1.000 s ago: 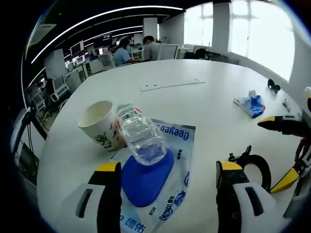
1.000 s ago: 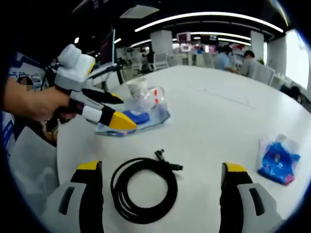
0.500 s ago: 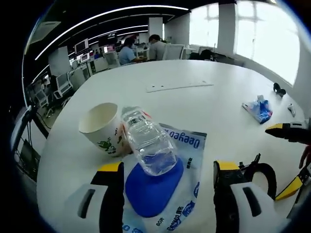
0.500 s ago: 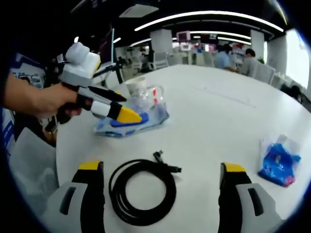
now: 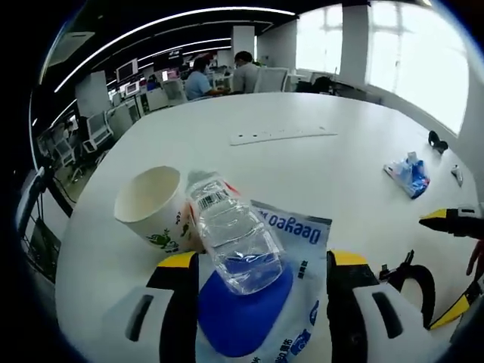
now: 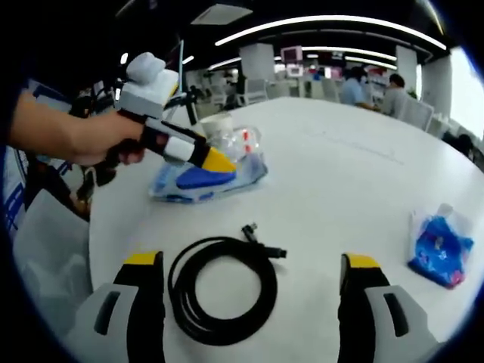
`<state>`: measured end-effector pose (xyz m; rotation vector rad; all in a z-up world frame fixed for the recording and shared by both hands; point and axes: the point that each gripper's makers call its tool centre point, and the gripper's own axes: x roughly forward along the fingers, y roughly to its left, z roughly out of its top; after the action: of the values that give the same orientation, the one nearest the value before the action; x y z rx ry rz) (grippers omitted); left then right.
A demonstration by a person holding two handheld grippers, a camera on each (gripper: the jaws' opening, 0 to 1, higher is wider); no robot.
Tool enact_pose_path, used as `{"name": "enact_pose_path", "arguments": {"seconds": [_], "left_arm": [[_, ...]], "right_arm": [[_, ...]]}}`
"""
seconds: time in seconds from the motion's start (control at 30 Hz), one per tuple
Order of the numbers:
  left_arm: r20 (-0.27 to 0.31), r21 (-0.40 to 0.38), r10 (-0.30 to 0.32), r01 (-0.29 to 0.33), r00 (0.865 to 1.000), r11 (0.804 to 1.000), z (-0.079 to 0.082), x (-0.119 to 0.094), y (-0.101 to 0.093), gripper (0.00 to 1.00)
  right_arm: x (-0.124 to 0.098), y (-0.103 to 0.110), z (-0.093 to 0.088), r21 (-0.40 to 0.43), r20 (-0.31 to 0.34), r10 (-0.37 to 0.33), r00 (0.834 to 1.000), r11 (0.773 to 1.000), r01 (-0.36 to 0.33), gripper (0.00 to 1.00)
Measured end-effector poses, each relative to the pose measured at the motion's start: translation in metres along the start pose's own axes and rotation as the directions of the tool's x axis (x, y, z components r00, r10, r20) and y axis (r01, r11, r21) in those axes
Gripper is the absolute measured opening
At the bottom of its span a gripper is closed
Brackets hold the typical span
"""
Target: Arrange the tabletop items into an orderly group along one side of the table until the central work area is clear of visible clutter.
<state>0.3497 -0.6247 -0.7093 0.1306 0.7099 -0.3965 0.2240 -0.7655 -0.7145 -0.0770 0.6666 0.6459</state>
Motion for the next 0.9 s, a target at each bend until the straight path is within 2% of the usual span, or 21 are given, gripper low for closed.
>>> {"name": "enact_pose_path", "arguments": {"seconds": [0.37,0.57,0.9], "left_arm": [[-0.019,-0.047,0.007,-0.008,1.0,0.999,0.002,0.006,0.009,0.53],[-0.033,-0.024,0.007,-0.008,0.999,1.0,-0.003,0.007,0.013,0.47],[-0.036,-0.039,-0.004,0.002,0.999,0.999,-0.005,0.004,0.014,0.45]], "right_arm": [[0.0,-0.001,-0.002,0.023,0.009,0.004,1.0,1.0,-0.004,0.9],[0.0,-0.002,0.001,0.021,0.022,-0.002,1.0,1.0,0.001,0.88],[0.001,-0.003,0.003,0.031,0.03,-0.005,1.0,0.999,0.004,0.86]]}}
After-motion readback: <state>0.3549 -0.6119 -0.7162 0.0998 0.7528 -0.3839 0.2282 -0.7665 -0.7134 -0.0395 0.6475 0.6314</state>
